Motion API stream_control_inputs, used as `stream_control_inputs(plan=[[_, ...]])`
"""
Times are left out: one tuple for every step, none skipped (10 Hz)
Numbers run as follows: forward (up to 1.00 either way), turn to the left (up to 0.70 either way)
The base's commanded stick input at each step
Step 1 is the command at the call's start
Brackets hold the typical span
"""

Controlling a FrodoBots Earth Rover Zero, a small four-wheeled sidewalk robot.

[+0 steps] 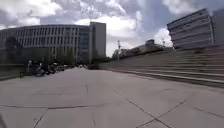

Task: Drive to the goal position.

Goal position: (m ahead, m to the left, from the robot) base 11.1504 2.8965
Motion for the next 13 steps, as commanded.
stream_control_inputs(plan=[[1.00, 0.00], [1.00, 0.18], [1.00, 0.08], [1.00, 0.00], [1.00, 0.00], [1.00, 0.00], [1.00, 0.00], [1.00, 0.00], [1.00, 0.00], [1.00, 0.40], [1.00, 0.40], [1.00, 0.40], [1.00, 0.37]])
